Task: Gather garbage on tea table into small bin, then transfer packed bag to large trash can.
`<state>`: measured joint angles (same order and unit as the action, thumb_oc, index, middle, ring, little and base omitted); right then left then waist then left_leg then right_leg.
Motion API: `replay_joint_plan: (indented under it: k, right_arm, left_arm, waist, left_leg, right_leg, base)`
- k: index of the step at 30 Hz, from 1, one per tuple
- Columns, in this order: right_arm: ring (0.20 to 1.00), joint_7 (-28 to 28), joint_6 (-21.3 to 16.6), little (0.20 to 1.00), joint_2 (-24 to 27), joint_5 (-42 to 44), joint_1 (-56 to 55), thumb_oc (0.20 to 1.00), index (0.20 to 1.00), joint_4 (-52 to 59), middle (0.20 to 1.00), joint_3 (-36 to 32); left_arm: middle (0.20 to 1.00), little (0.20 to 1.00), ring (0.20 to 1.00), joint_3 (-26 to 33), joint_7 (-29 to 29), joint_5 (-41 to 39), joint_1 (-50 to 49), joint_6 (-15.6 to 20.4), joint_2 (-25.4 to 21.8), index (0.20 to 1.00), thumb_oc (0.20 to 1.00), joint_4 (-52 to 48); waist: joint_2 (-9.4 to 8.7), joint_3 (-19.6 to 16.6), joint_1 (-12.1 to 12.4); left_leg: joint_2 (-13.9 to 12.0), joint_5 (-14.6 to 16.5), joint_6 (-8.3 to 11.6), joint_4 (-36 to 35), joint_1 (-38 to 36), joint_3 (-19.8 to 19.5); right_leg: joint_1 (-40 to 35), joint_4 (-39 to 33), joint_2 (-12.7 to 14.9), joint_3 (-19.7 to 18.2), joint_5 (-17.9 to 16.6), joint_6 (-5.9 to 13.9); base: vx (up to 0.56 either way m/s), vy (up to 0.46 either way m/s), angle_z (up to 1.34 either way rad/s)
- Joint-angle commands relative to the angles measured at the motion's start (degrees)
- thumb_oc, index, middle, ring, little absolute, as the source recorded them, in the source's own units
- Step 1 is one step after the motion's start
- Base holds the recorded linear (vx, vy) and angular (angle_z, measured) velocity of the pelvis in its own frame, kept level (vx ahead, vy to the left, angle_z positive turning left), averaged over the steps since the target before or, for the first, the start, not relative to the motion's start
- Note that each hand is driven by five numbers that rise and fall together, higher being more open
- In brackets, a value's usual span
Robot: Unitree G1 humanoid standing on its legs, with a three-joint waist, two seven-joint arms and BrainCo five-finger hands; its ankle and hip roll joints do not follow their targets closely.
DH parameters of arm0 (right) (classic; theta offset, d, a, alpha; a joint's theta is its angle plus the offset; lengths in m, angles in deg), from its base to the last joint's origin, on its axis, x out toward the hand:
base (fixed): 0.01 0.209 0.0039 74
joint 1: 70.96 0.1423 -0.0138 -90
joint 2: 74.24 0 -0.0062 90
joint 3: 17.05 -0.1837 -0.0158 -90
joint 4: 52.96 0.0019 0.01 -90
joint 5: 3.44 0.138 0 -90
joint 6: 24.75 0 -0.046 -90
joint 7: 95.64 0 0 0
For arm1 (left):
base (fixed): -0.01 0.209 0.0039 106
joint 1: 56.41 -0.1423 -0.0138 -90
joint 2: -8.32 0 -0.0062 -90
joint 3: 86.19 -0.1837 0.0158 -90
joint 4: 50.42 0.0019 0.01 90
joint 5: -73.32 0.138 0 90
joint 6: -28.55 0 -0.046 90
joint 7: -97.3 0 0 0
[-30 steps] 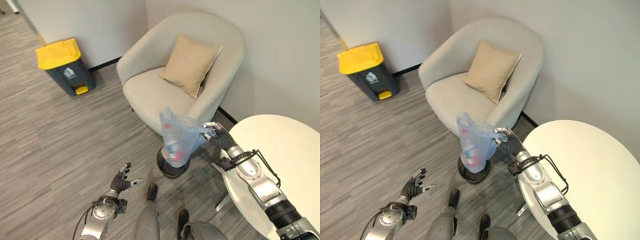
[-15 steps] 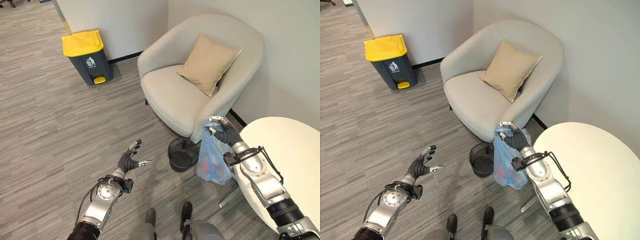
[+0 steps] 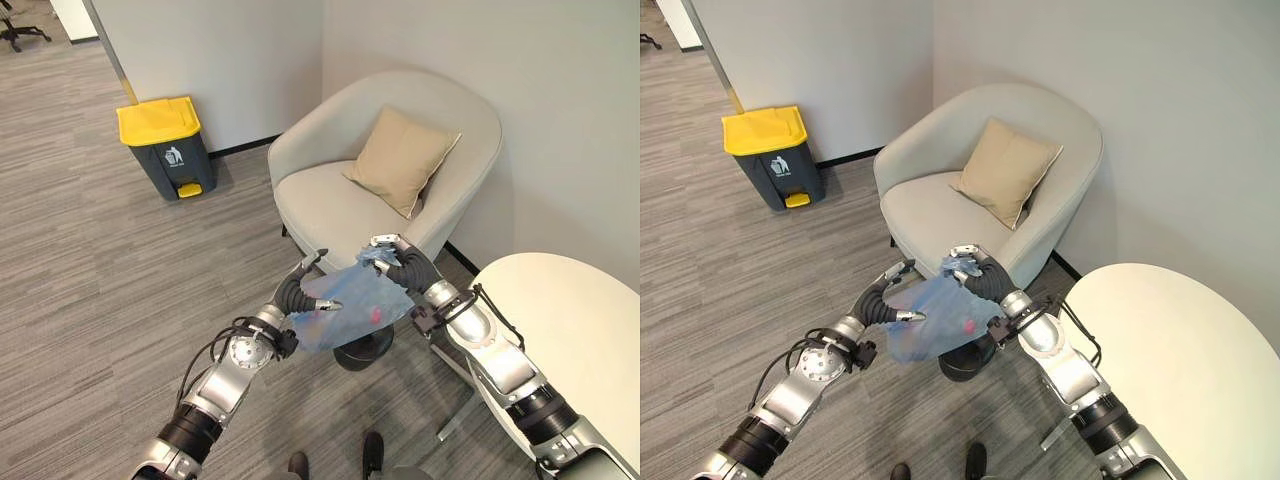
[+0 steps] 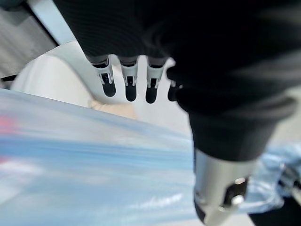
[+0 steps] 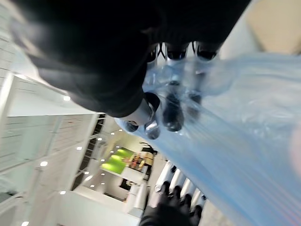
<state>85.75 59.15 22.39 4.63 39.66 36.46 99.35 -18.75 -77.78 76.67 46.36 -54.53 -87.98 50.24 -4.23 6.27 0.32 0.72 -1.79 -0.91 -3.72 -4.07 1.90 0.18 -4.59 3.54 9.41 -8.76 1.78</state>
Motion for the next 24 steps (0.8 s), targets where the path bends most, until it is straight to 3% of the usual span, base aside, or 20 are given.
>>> replay_joint_plan:
  k: [1, 10, 24]
  right_arm:
    - [0.2, -2.07, -2.69, 0.2, -4.28, 4.62, 6.34, 0.2, 0.2, 0.3, 0.2, 0.25]
    - [0.2, -3.74, -2.53, 0.2, -11.46, 9.05, 14.82, 0.2, 0.2, -0.86, 0.2, 6.98]
    - [0.2, -3.61, -3.36, 0.2, -14.14, 14.33, 20.3, 0.2, 0.2, 2.07, 0.2, 10.7]
  left_arm:
    - [1.0, 1.0, 1.0, -2.6, 3.92, 2.74, 4.78, 0.8, 0.43, 1.0, 1.0, 4.77]
    - [1.0, 1.0, 1.0, -8.46, 4.78, 2.05, 7.89, -0.26, 4.47, 1.0, 1.0, 9.24]
    - [1.0, 1.0, 1.0, -9.96, 7.36, 3.25, 8.34, -1.78, 6.29, 1.0, 1.0, 15.6]
  waist:
    - [-1.52, -2.65, 0.58]
    - [-2.04, -2.59, 1.77]
    - [-2.55, -2.94, 2.25]
  left_leg:
    - [-0.97, 5.18, 2.64, 1.98, 1.85, 0.69]
    - [-1.16, 5.08, 2.5, 1.78, 1.32, 0.58]
    - [-1.15, 4.79, 2.38, 1.37, 1.2, 0.86]
  right_leg:
    - [-2.55, 5.54, 1.51, -1.61, 13.1, 4.32]
    - [-2.99, 5.51, 1.43, -1.72, 12.97, 4.2]
    - [-2.77, 5.77, 1.67, -1.76, 12.63, 4.27]
  base:
    - [0.0, 0.0, 0.0]
    - [0.0, 0.0, 0.0]
    - [0.0, 0.0, 0.0]
